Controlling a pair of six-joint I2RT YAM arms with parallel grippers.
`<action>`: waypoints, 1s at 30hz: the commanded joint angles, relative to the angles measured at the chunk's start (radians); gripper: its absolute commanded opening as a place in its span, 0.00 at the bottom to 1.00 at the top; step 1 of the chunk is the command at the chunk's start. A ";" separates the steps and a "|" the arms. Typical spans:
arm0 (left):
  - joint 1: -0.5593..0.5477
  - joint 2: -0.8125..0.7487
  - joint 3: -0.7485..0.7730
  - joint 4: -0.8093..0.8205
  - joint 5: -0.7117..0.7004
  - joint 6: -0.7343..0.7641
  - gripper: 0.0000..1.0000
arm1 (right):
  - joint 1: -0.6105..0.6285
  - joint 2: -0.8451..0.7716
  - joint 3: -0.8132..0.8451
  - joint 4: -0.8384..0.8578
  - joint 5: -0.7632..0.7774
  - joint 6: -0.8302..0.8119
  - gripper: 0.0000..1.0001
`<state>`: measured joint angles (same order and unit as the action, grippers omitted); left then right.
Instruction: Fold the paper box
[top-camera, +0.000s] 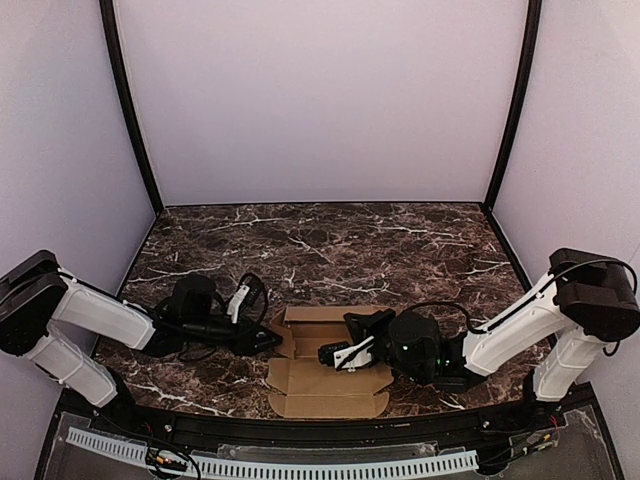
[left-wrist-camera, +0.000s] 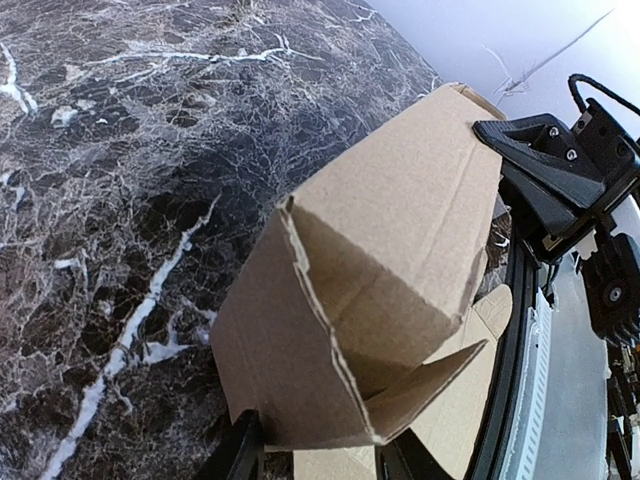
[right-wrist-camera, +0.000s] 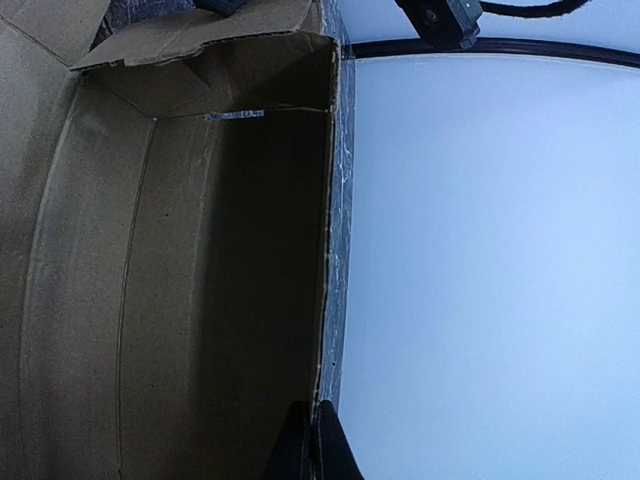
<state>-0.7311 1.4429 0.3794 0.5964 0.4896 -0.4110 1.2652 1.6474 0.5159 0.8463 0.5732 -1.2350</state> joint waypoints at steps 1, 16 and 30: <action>-0.020 0.019 0.022 0.012 -0.002 0.009 0.38 | 0.017 0.023 0.022 0.019 0.022 0.019 0.00; -0.077 0.014 0.018 0.038 -0.108 -0.014 0.38 | 0.062 0.098 0.052 0.057 0.083 0.021 0.00; -0.156 -0.024 0.018 -0.021 -0.386 -0.016 0.40 | 0.090 0.125 0.097 0.042 0.139 0.065 0.00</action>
<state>-0.8639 1.4509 0.3798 0.5957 0.2230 -0.4225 1.3350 1.7477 0.5861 0.8883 0.6838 -1.2022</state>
